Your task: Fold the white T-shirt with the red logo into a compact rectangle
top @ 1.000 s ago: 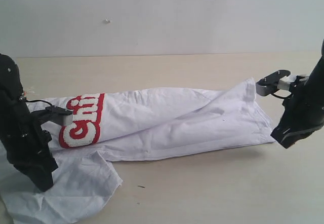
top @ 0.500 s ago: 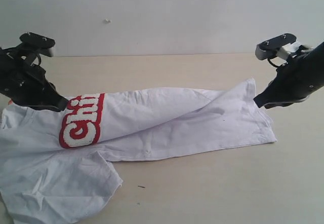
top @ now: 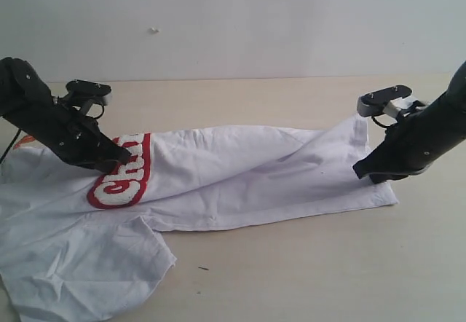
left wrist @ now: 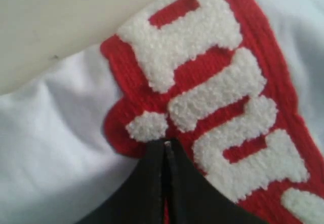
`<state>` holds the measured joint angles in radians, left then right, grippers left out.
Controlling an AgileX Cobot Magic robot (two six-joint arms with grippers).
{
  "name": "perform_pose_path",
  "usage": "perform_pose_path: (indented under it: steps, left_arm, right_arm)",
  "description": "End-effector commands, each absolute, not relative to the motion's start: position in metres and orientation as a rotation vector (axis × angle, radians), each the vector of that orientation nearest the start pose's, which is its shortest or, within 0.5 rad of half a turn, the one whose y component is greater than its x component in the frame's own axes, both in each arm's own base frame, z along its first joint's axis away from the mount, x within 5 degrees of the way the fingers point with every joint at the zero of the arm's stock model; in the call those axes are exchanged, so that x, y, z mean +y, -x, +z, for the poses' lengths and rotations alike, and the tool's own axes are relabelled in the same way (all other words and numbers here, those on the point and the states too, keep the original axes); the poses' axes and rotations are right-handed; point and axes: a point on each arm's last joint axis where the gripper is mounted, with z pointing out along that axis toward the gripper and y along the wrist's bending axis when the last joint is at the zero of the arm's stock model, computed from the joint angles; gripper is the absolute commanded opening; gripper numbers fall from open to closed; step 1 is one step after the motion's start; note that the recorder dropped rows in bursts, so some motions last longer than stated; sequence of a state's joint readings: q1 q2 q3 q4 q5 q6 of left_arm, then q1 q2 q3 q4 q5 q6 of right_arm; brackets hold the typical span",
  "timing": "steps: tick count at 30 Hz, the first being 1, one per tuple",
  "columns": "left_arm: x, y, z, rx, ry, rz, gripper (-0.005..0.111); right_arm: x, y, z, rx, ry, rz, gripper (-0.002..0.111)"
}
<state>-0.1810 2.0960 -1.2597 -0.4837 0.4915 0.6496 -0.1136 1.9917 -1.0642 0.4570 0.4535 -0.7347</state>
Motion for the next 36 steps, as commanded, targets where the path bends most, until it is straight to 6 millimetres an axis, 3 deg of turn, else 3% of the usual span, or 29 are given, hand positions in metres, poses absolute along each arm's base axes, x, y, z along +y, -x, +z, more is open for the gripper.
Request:
perform_pose_path:
  steps: [1, 6, 10, 14, 17, 21, 26, 29, 32, 36]
  left_arm:
    - [-0.095, -0.402, 0.117, 2.66, -0.555, -0.31, 0.0]
    - [-0.094, -0.403, 0.118, 2.672, -0.558, -0.305, 0.0]
    - [-0.089, -0.404, 0.118, 2.68, -0.5, -0.307, 0.0]
    - [-0.075, -0.405, 0.118, 2.728, -0.387, -0.328, 0.0]
    - [-0.063, -0.396, 0.115, 2.831, -0.446, -0.343, 0.0]
    - [-0.052, -0.381, 0.111, 2.989, -0.516, -0.314, 0.0]
    - [-0.053, -0.357, 0.103, 3.143, -0.596, -0.36, 0.0]
    - [-0.052, -0.345, 0.098, 3.208, -0.626, -0.373, 0.0]
    - [-0.051, -0.346, 0.107, 3.163, -0.605, -0.34, 0.0]
    - [-0.051, -0.354, 0.135, 3.009, -0.549, -0.294, 0.0]
  right_arm:
    - [-0.028, -0.356, 0.09, 2.887, 0.266, 0.154, 0.0]
    - [-0.03, -0.341, 0.081, 3.062, 0.28, 0.143, 0.0]
    - [-0.024, -0.326, 0.083, 3.212, 0.318, 0.246, 0.0]
    - [-0.014, -0.309, 0.091, 3.372, 0.427, 0.336, 0.0]
    - [-0.015, -0.295, 0.092, 3.414, 0.485, 0.31, 0.0]
    - [-0.02, -0.299, 0.11, 3.326, 0.45, 0.168, 0.0]
    - [-0.019, -0.308, 0.157, 3.062, 0.381, 0.094, 0.0]
    - [-0.019, -0.311, 0.174, 2.959, 0.366, 0.055, 0.0]
    - [-0.016, -0.313, 0.18, 2.91, 0.32, 0.099, 0.0]
    - [-0.008, -0.321, 0.18, 2.825, 0.32, 0.203, 0.0]
